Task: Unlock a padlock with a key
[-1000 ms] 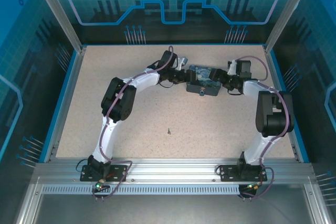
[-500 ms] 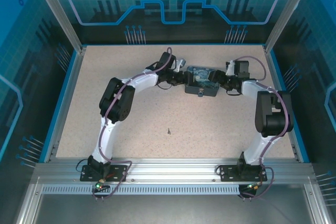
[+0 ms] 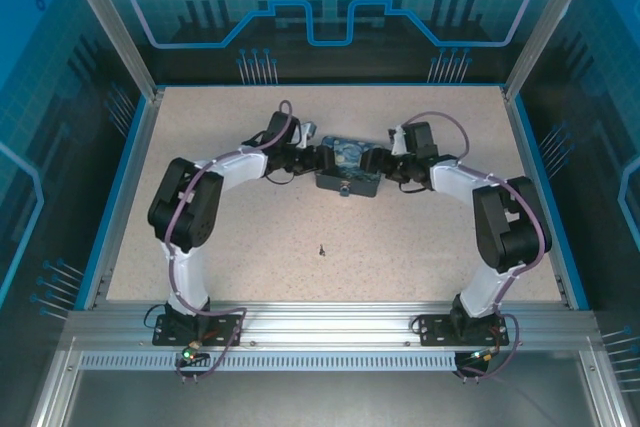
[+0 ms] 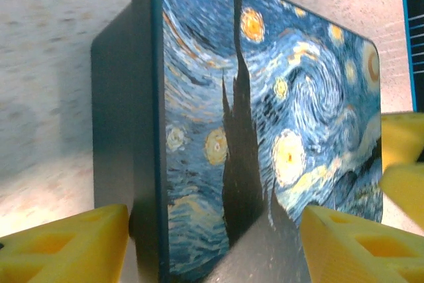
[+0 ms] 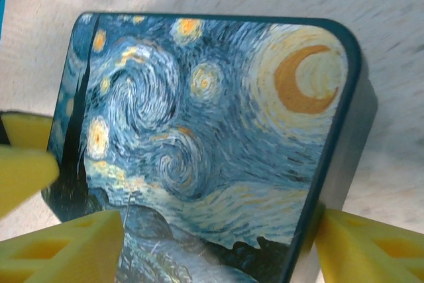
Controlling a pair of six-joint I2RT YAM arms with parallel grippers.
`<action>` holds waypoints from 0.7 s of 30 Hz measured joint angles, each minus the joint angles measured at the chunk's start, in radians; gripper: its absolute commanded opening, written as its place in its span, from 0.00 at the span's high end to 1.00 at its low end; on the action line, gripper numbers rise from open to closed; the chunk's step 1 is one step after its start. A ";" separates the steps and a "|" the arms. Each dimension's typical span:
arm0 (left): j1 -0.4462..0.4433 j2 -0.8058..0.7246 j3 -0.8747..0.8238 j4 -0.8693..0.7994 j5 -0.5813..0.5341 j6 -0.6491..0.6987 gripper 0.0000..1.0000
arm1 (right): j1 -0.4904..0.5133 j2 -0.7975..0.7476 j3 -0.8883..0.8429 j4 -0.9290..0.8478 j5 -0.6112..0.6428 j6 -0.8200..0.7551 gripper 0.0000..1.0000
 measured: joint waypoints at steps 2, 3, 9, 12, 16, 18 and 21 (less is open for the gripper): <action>0.024 -0.039 -0.050 0.004 -0.013 0.000 0.30 | 0.048 -0.010 -0.010 -0.005 0.005 0.014 0.24; 0.033 -0.055 -0.070 0.007 -0.016 0.000 0.29 | 0.069 -0.015 -0.014 -0.007 0.010 0.021 0.24; 0.071 -0.129 -0.168 0.039 -0.061 0.003 0.27 | 0.191 -0.039 -0.045 -0.008 0.040 0.082 0.23; 0.087 -0.148 -0.195 0.050 -0.073 0.003 0.22 | 0.249 -0.048 -0.060 -0.008 0.062 0.107 0.22; 0.087 -0.167 -0.205 0.053 -0.072 -0.001 0.07 | 0.281 -0.075 -0.085 -0.014 0.076 0.121 0.16; 0.083 -0.190 -0.211 0.051 -0.071 0.000 0.02 | 0.288 -0.100 -0.090 -0.033 0.091 0.119 0.15; 0.086 -0.244 -0.214 0.047 -0.075 0.006 0.01 | 0.289 -0.155 -0.089 -0.082 0.133 0.102 0.14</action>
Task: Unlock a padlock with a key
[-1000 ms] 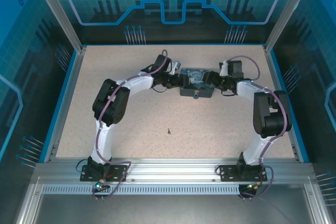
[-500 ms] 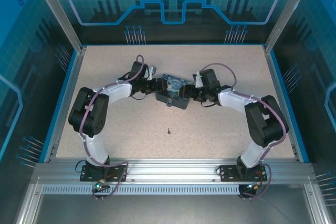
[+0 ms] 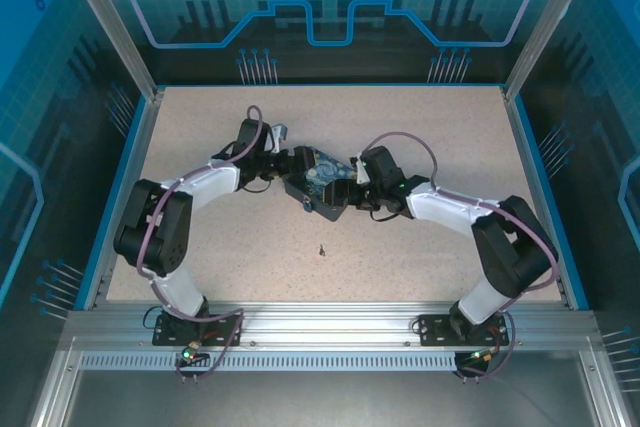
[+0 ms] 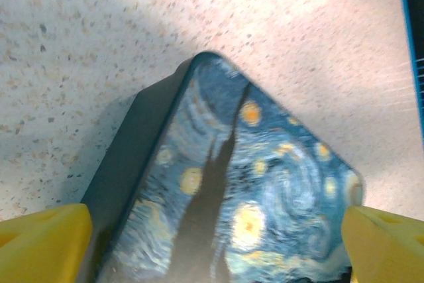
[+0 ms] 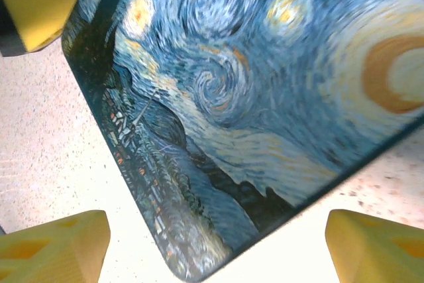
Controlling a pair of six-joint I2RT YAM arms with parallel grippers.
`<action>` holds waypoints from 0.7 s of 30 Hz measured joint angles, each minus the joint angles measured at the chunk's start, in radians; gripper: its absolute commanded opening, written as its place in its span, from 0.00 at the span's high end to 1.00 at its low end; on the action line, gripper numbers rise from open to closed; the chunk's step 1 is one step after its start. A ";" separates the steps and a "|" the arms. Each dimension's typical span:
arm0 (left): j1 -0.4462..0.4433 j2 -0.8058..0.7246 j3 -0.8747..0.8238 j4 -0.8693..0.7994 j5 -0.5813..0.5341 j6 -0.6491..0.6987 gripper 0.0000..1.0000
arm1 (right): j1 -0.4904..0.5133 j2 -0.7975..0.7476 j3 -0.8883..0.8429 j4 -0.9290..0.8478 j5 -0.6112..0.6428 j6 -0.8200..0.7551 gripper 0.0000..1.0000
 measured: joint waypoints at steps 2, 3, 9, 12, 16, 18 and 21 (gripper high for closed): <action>0.013 -0.058 -0.010 -0.001 -0.010 0.002 0.01 | 0.000 -0.051 0.001 -0.049 0.035 -0.015 0.15; 0.022 -0.093 -0.018 -0.001 -0.018 0.003 0.01 | 0.004 -0.073 0.002 -0.074 0.053 -0.022 0.15; 0.082 -0.338 -0.105 -0.005 -0.076 0.021 0.01 | 0.095 -0.156 0.005 -0.234 0.140 -0.029 0.23; 0.088 -0.458 -0.164 -0.014 -0.101 0.024 0.01 | 0.196 -0.147 0.011 -0.308 0.163 -0.006 0.27; 0.089 -0.594 -0.245 -0.039 -0.133 0.024 0.01 | 0.332 -0.071 0.061 -0.397 0.200 0.036 0.33; 0.090 -0.644 -0.272 -0.057 -0.150 0.025 0.01 | 0.372 -0.016 0.095 -0.425 0.212 0.049 0.35; 0.095 -0.697 -0.290 -0.091 -0.171 0.032 0.01 | 0.404 0.077 0.159 -0.459 0.228 0.052 0.39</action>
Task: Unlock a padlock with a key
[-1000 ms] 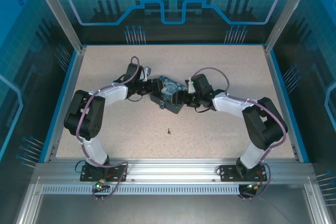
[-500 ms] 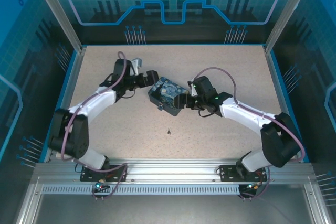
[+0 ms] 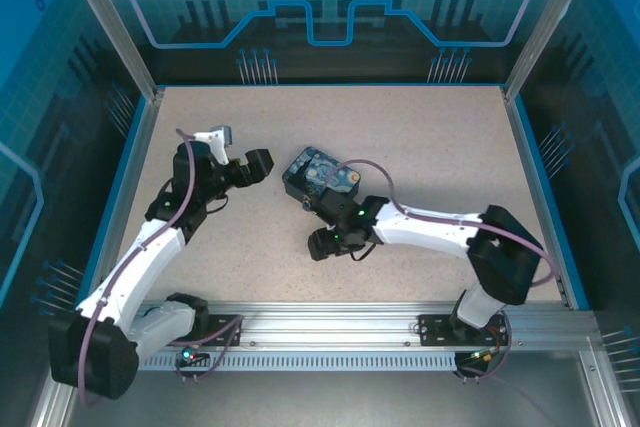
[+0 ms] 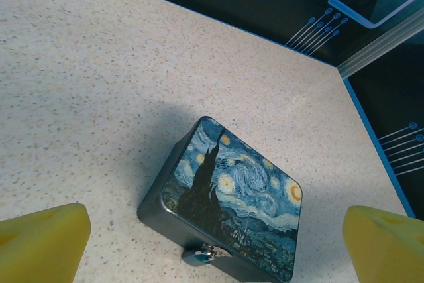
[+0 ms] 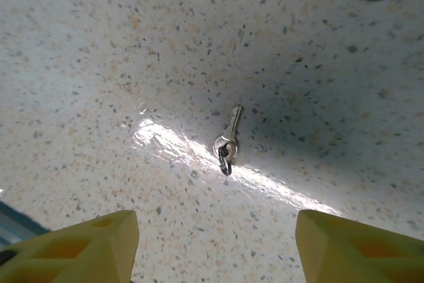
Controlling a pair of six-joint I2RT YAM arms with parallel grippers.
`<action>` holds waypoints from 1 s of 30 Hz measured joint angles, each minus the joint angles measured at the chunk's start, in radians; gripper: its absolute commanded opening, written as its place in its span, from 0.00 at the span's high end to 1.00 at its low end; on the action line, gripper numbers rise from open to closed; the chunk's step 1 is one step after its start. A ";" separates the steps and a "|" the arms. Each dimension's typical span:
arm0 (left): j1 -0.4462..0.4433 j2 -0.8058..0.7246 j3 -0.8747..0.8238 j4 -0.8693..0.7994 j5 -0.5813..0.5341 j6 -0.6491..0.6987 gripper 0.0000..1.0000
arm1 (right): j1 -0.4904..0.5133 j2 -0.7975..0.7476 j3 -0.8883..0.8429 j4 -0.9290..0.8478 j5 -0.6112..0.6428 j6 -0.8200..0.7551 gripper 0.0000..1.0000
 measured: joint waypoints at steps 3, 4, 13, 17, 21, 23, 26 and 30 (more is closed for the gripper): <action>0.006 -0.033 0.000 -0.020 -0.015 0.016 0.01 | 0.007 0.093 0.085 -0.040 0.008 -0.015 0.44; 0.006 -0.042 -0.001 -0.026 -0.019 0.019 0.01 | 0.009 0.121 0.114 -0.053 0.012 -0.022 0.46; 0.010 -0.081 -0.016 -0.048 -0.029 0.026 0.01 | 0.020 0.232 0.201 -0.132 0.029 -0.037 0.56; 0.010 -0.081 -0.016 -0.050 -0.029 0.034 0.01 | 0.020 0.257 0.205 -0.150 0.030 -0.035 0.61; 0.010 -0.080 -0.016 -0.050 -0.029 0.045 0.01 | 0.020 0.264 0.205 -0.150 0.030 -0.029 0.66; 0.011 -0.080 -0.016 -0.050 -0.029 0.045 0.01 | 0.020 0.266 0.205 -0.150 0.030 -0.026 0.69; 0.011 -0.080 -0.016 -0.050 -0.029 0.045 0.01 | 0.020 0.272 0.205 -0.150 0.030 -0.025 0.73; 0.011 -0.079 -0.016 -0.050 -0.028 0.045 0.01 | 0.019 0.275 0.205 -0.149 0.030 -0.021 0.77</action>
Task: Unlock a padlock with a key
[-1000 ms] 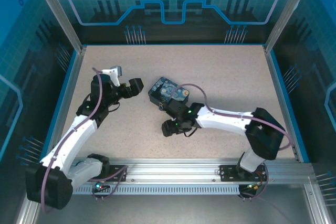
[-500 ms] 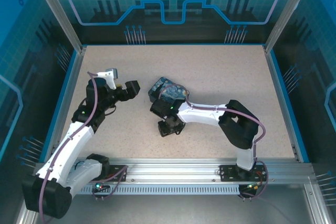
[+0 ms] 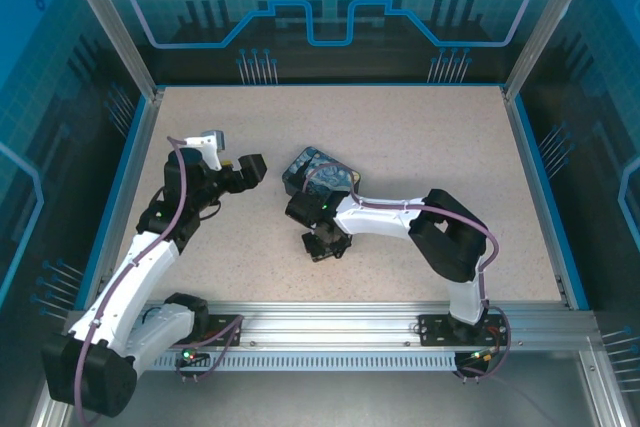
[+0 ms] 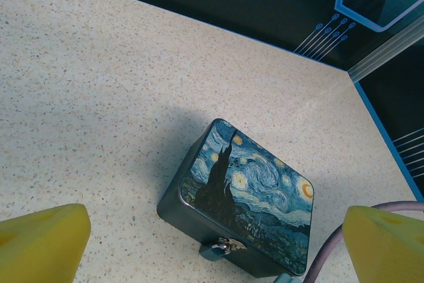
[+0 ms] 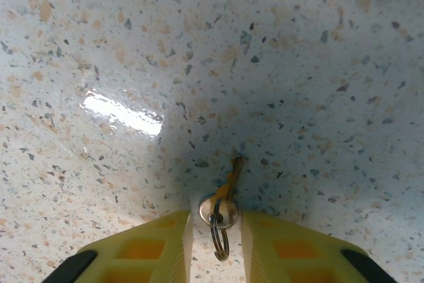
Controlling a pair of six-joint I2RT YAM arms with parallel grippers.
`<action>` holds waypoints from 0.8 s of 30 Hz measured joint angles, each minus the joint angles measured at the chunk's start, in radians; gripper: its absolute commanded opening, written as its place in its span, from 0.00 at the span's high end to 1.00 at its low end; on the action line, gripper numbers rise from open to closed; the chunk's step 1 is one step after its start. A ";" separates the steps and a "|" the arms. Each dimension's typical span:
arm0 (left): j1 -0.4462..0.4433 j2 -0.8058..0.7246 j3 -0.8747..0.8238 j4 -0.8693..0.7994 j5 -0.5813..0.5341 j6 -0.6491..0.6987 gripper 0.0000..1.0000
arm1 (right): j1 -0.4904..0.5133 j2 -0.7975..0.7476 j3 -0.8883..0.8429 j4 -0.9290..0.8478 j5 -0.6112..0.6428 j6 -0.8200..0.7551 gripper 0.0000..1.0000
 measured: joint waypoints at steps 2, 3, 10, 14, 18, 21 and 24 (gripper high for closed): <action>0.000 0.001 0.000 0.000 0.000 0.000 0.01 | 0.000 0.000 0.000 0.002 0.000 -0.001 0.80; 0.000 0.001 0.000 0.000 0.000 0.000 0.01 | -0.001 0.000 0.000 0.004 0.000 0.000 0.81; 0.000 0.012 0.000 0.000 0.000 0.000 0.01 | -0.006 0.000 -0.005 0.030 -0.003 0.000 0.92; 0.000 0.013 0.000 -0.004 0.000 0.000 0.01 | -0.014 -0.005 -0.015 0.053 -0.011 -0.001 0.99; 0.000 0.013 0.000 -0.006 0.000 0.001 0.01 | -0.023 -0.014 -0.030 0.079 -0.016 -0.009 1.00; 0.000 0.013 0.000 -0.016 0.003 0.005 0.01 | -0.027 -0.030 -0.054 0.105 -0.011 -0.024 1.00; 0.001 0.010 -0.001 -0.027 0.024 0.007 0.01 | -0.034 -0.061 -0.098 0.140 -0.002 -0.044 1.00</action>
